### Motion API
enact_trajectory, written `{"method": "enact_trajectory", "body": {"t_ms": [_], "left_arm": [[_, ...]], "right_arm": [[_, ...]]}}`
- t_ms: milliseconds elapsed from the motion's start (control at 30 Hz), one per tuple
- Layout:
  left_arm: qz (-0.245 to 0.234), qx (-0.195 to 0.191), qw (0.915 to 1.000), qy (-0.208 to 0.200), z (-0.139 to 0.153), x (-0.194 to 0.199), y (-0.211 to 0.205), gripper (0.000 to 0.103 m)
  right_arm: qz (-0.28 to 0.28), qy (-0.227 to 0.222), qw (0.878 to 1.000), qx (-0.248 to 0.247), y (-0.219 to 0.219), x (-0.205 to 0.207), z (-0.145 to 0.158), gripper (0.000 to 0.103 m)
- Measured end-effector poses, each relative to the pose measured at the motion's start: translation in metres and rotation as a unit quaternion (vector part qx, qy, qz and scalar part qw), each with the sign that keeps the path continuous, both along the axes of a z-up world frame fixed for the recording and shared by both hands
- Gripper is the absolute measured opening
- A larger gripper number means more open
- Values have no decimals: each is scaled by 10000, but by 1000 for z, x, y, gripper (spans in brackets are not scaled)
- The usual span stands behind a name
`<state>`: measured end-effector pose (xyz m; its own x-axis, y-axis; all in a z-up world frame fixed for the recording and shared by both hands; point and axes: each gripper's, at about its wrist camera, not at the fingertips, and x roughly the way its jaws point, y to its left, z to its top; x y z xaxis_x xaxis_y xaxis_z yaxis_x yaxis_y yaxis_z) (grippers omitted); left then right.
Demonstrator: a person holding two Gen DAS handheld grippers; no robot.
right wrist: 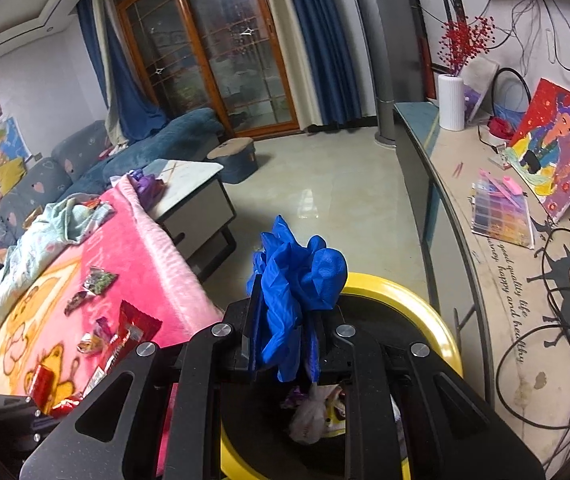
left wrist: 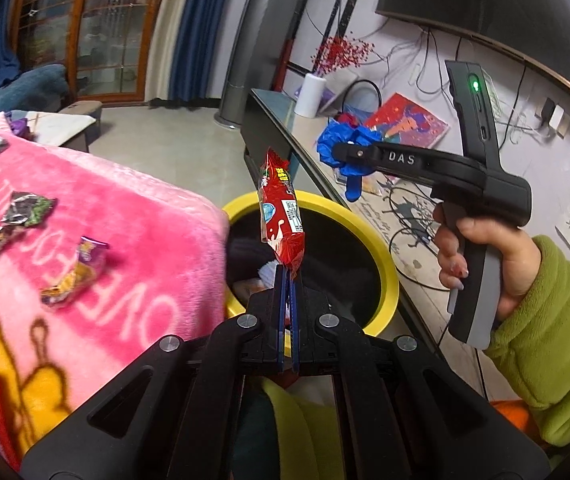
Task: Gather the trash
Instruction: 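Carry the blue glove and red wrapper with both tools over the yellow bin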
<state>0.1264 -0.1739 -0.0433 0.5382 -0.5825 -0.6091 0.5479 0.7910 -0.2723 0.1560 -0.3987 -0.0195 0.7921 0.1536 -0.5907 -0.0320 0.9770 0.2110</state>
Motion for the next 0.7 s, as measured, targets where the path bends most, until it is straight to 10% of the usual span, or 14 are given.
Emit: {"method": "enact_trajectory", "body": {"t_ms": [700], "left_arm": [[-475, 399, 9976, 311, -37, 14, -53, 0]], "right_arm": [[-209, 519, 9984, 99, -34, 9, -35, 19]]}}
